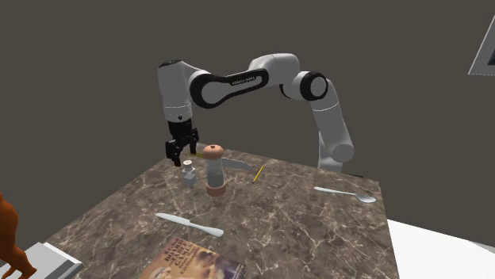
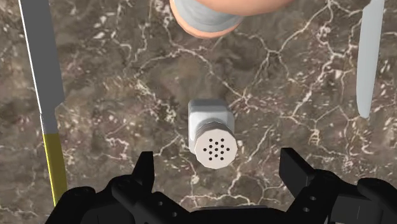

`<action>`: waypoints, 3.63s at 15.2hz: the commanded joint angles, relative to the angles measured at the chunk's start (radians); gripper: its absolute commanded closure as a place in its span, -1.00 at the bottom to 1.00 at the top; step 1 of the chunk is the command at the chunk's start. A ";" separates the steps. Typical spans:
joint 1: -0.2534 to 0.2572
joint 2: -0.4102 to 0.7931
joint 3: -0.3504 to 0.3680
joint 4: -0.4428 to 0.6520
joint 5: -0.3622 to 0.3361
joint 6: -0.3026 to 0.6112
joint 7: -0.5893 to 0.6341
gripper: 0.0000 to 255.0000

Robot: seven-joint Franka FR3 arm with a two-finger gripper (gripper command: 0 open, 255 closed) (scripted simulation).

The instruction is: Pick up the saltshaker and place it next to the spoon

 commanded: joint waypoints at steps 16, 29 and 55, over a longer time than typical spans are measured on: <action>-0.006 -0.004 -0.001 -0.054 0.001 0.050 0.002 1.00; 0.012 0.011 0.001 0.076 -0.004 -0.065 0.001 1.00; -0.061 -0.743 -0.026 -0.576 0.315 -0.099 -0.101 1.00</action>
